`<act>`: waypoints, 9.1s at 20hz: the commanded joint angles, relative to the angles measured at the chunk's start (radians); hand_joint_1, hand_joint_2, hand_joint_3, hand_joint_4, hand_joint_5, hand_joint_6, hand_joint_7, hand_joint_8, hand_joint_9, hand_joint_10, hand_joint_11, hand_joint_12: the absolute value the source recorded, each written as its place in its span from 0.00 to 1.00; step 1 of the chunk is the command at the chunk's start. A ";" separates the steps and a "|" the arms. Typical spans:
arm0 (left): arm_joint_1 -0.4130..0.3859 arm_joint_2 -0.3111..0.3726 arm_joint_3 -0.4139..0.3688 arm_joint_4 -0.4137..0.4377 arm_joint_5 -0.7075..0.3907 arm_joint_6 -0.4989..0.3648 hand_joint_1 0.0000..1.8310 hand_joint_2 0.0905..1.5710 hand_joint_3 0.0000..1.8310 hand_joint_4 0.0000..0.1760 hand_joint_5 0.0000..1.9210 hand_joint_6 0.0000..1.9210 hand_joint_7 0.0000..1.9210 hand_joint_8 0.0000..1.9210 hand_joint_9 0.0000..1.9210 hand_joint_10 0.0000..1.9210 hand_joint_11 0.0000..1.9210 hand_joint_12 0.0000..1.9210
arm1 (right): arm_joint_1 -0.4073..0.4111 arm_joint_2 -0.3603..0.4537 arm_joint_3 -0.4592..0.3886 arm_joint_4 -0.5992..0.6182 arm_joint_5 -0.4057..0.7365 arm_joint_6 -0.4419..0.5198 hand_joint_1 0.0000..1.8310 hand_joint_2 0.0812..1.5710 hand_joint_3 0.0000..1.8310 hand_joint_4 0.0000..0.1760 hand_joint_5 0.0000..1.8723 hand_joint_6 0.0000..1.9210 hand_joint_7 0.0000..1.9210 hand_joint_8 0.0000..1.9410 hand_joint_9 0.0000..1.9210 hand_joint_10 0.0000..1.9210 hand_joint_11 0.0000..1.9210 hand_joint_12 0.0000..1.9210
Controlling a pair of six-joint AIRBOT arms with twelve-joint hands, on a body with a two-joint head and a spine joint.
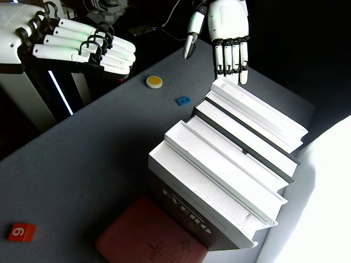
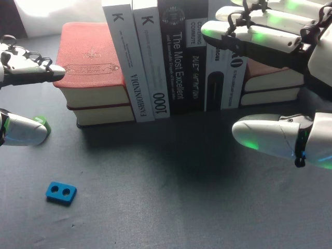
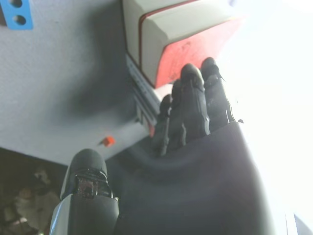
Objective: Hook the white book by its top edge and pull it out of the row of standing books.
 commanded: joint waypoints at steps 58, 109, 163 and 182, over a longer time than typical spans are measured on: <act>-0.022 0.000 -0.053 -0.015 0.041 0.011 0.00 0.73 0.00 0.00 0.00 0.00 0.00 0.00 0.00 0.00 0.00 0.00 | 0.006 -0.011 0.013 0.006 0.193 -0.077 0.00 0.71 0.00 0.00 0.00 0.00 0.00 0.00 0.00 0.00 0.00 0.00; -0.017 -0.006 -0.068 -0.013 0.113 -0.009 0.00 0.73 0.00 0.00 0.00 0.00 0.00 0.00 0.00 0.00 0.00 0.00 | -0.034 -0.519 0.414 0.365 0.452 -0.664 0.00 0.73 0.00 0.00 0.01 0.00 0.00 0.00 0.00 0.00 0.00 0.00; -0.017 0.004 -0.064 -0.014 0.111 -0.023 0.00 0.74 0.00 0.00 0.00 0.00 0.00 0.00 0.00 0.00 0.00 0.00 | -0.265 -0.184 -0.019 0.382 0.402 -0.864 0.00 0.73 0.00 0.00 0.02 0.01 0.01 0.00 0.00 0.00 0.00 0.00; -0.018 0.005 -0.062 -0.014 0.108 -0.024 0.00 0.73 0.00 0.00 0.00 0.00 0.00 0.00 0.00 0.00 0.00 0.00 | -0.380 -0.172 -0.033 0.318 0.403 -0.892 0.00 0.73 0.00 0.00 0.02 0.00 0.00 0.00 0.00 0.00 0.00 0.00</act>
